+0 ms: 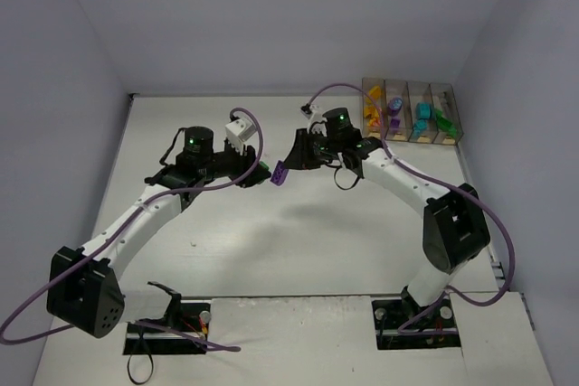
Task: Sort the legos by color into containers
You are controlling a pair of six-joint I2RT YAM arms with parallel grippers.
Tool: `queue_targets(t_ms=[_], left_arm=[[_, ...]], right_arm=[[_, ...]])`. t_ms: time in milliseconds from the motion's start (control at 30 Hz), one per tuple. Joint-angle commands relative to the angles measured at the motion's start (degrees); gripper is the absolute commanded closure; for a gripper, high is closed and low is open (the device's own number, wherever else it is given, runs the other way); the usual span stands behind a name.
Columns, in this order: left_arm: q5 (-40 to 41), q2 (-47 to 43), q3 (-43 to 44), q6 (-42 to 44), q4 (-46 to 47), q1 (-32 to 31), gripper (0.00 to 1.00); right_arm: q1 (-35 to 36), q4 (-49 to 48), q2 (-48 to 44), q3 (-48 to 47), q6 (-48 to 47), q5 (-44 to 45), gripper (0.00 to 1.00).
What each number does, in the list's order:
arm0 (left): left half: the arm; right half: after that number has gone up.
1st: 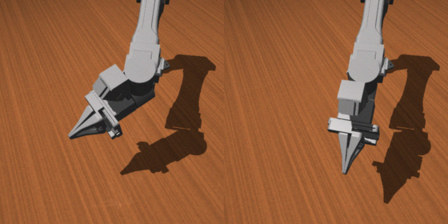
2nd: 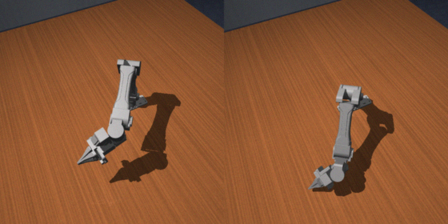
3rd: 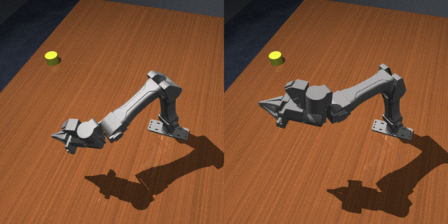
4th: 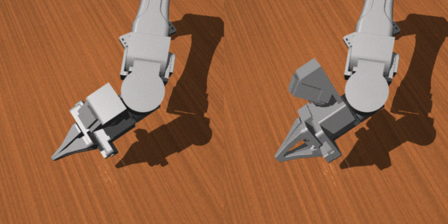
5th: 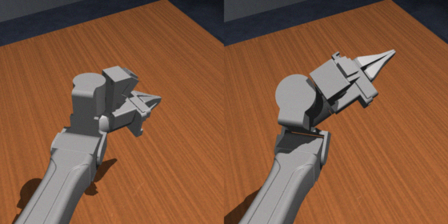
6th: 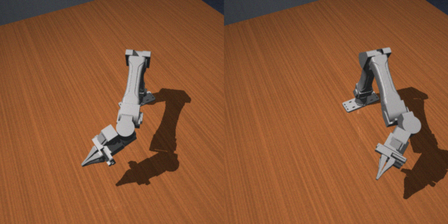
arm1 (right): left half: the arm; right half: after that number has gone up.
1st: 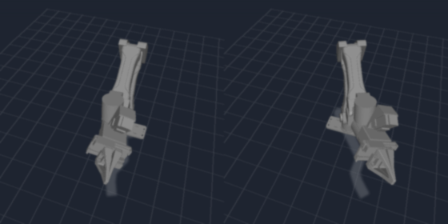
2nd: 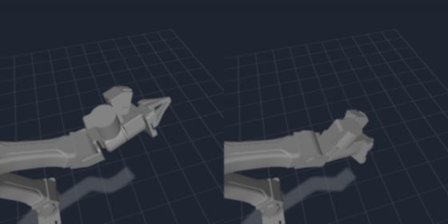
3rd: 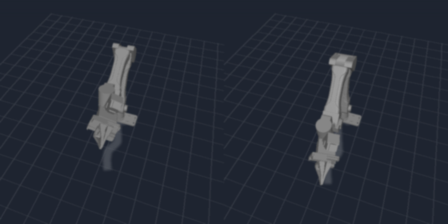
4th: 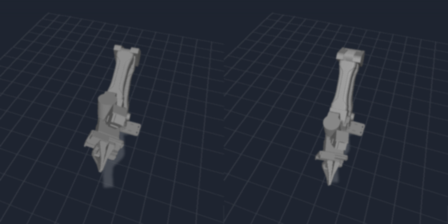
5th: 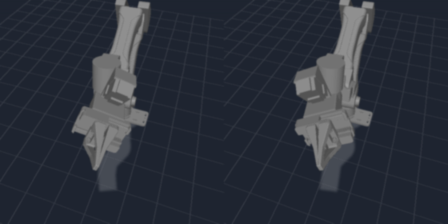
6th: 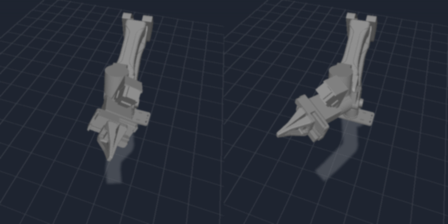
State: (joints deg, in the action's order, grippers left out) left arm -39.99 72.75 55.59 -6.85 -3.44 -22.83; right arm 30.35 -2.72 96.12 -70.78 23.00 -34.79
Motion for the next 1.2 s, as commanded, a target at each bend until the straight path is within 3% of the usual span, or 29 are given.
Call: queue_targets(t_ms=[0, 333, 467, 667, 900, 1033, 1067, 1167], left_arm=[[0.26, -2.26, 0.31, -1.49, 5.29, -0.29, 1.00], [0.35, -3.84, -3.03, -4.66, 6.95, -0.29, 1.00], [0.87, -4.81, -4.35, -6.15, 7.13, -0.29, 1.00], [1.58, -7.44, -6.02, -6.95, 6.87, -0.37, 0.98], [2.19, -7.97, -6.64, -8.35, 6.87, -0.37, 0.98], [2.28, -7.98, -6.20, -8.35, 6.52, -0.46, 0.98], [2.28, -8.06, -6.20, -8.00, 6.43, -0.46, 0.98], [2.11, -7.98, -6.29, -7.83, 6.87, -0.46, 0.97]], right_arm=[[-2.48, 1.57, -4.44, -0.85, -5.24, 8.05, 1.00], [-17.76, 1.58, -3.58, -6.46, -13.15, 40.90, 1.00], [-22.95, -3.76, 0.82, -10.77, -18.60, 47.24, 1.00], [-29.81, -8.27, 11.27, -18.40, -21.77, 43.24, 1.00], [-32.02, -8.09, 22.70, -24.75, -21.07, 39.10, 0.99], [-32.11, -7.91, 24.03, -27.47, -20.89, 36.90, 0.80], [-32.11, -7.74, 23.94, -27.83, -20.90, 36.63, 0.68], [-32.11, -6.07, 22.63, -29.50, -21.33, 35.31, 0.50]])
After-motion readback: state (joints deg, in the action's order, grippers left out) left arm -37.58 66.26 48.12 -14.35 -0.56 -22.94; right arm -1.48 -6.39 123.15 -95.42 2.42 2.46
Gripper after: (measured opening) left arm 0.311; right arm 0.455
